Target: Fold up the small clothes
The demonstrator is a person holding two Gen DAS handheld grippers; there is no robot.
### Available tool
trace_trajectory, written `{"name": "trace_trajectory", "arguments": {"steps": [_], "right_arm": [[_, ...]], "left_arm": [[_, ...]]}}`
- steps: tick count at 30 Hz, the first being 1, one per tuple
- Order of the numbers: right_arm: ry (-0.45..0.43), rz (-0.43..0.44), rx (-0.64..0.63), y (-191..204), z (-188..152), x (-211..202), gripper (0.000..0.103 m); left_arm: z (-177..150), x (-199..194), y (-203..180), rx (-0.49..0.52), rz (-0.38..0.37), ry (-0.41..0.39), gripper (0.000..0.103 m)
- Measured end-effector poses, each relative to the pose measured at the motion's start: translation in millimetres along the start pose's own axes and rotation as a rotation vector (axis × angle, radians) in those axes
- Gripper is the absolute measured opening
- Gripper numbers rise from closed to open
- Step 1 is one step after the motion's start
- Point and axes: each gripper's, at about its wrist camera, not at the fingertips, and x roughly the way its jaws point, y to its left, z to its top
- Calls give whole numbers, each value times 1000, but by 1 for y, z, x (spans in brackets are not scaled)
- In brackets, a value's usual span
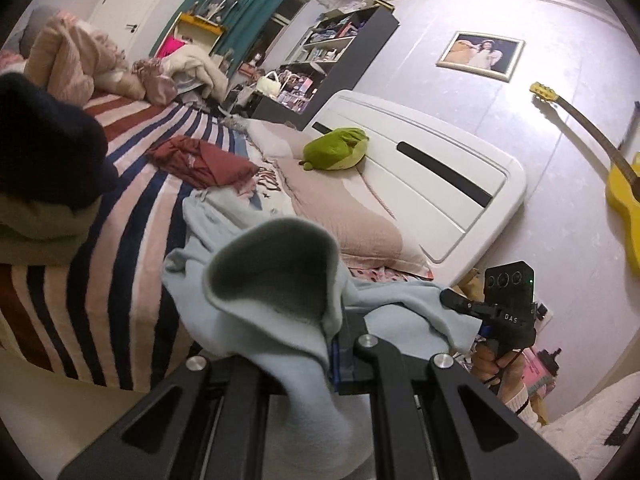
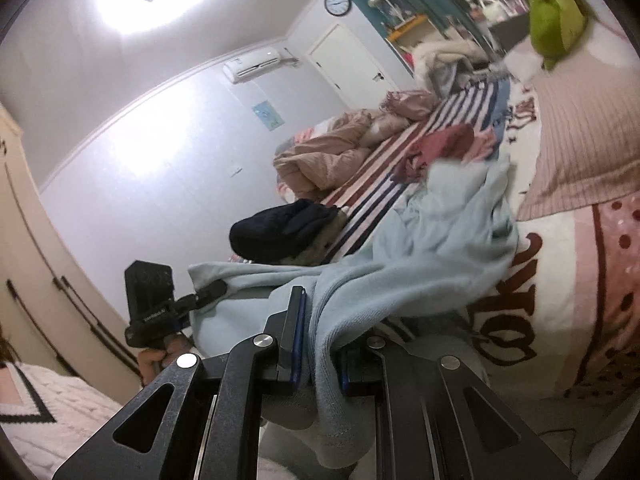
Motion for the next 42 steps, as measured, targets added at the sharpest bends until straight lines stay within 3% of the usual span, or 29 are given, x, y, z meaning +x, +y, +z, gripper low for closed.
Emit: {"name": "trace_trajectory", "arguments": {"steps": [5,12,18,25,31,34,36,37,38,40,42], "right_arm": [[7,-8,-6,8,4,-6,8],[54,-70,12,-18,35,19,8],[134,-141,44,-66,84,70,8],[281,-216,97,-147,135,151,8],[448,-310,180,-215,132,213,10],[466,-285,228,-231,123,215,18],[448,-254,252,-231,123,204,36],[443,-255,244,-227,123,197,55],[440,-259,208,-218,124,188,64],[426,-304,113,-197,125,169,65],[403,-328,64,-179,124,148,65]], "left_arm": [[7,-7,-8,25,10,-12,6],[35,42,17,10,55,31,6],[78,116,56,2,115,99,6],[113,215,122,-23,182,249,6],[105,284,169,-50,235,397,8],[96,292,184,-107,176,430,29],[96,283,183,-128,129,425,54],[97,275,178,-115,116,427,59],[97,268,172,-79,114,434,60],[94,250,158,3,144,445,60],[89,233,151,23,155,454,60]]}}
